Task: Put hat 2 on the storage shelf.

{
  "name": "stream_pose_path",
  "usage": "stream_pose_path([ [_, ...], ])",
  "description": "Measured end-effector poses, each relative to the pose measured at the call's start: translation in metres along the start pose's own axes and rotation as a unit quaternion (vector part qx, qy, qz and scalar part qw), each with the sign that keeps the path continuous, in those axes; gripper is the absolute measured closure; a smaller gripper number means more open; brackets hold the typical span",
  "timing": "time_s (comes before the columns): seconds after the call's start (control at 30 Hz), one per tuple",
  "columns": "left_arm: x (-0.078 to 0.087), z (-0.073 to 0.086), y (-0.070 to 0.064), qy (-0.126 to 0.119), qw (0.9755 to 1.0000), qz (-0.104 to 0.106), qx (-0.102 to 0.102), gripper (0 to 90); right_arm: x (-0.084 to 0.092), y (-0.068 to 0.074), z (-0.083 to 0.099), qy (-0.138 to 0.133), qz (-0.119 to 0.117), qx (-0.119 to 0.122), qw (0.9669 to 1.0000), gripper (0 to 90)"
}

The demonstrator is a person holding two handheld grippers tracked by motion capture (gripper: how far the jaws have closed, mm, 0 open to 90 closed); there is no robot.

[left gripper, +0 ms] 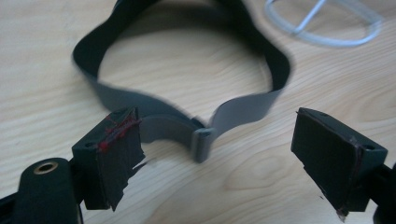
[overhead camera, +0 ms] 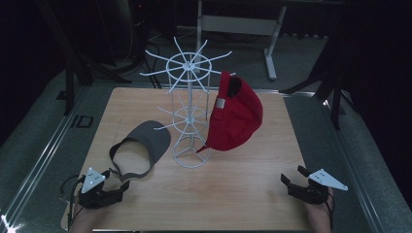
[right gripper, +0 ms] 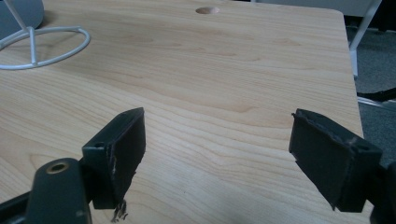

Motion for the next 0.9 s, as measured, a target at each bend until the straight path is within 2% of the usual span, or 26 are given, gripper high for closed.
stream_pose_path([
  [0.03,-0.002,0.000,0.001,0.006,1.0000,-0.006,0.000,16.4,0.000,0.000,0.001,0.001,0.000,0.000,1.0000,18.4],
  [0.1,-0.006,-0.001,0.002,0.011,0.9999,-0.001,0.001,16.4,-0.001,0.000,0.002,0.004,0.003,0.001,1.0000,18.4],
  [0.13,-0.008,-0.002,0.003,0.019,0.9998,-0.006,0.002,16.4,-0.001,0.000,0.003,0.008,0.005,0.001,1.0000,18.4],
  [0.2,-0.011,-0.003,0.003,0.027,0.9996,0.004,0.001,16.4,-0.002,-0.001,0.005,0.015,0.011,0.000,0.9998,18.4],
  [0.3,-0.017,-0.005,0.005,0.055,0.9984,-0.002,-0.012,19.3,-0.002,-0.003,0.006,0.020,0.016,-0.004,0.9997,18.4],
  [0.47,-0.027,-0.011,0.010,0.071,0.9973,0.001,-0.022,24.3,-0.003,-0.003,0.006,0.021,0.015,-0.002,0.9997,18.4],
  [0.6,-0.034,-0.015,0.009,0.083,0.9955,0.004,-0.045,34.9,-0.004,-0.002,0.007,0.024,0.014,-0.001,0.9996,18.4],
  [0.63,-0.036,-0.016,0.008,0.088,0.9950,0.011,-0.047,39.1,-0.004,-0.002,0.007,0.024,0.013,-0.001,0.9996,18.4],
  [0.7,-0.040,-0.017,0.006,0.099,0.9934,0.002,-0.057,44.6,-0.004,-0.002,0.008,0.024,0.013,0.000,0.9996,18.4],
  [0.77,-0.042,-0.018,0.006,0.103,0.9931,0.005,-0.055,52.8,-0.003,-0.002,0.008,0.024,0.014,-0.002,0.9996,18.4],
  [0.9,-0.045,-0.020,0.007,0.102,0.9938,-0.005,-0.045,69.2,-0.003,-0.003,0.008,0.028,0.015,-0.001,0.9995,18.4],
])
Point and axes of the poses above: each handheld gripper's, and its own axes: x roughly backward along the jaws, z roughly out of its underside, y roughly to its left, the point moved 4 cm from there along -x, roughly forward along the jaws, and after that the axes turned 2 degrees about -z, right-handed, at the moved point
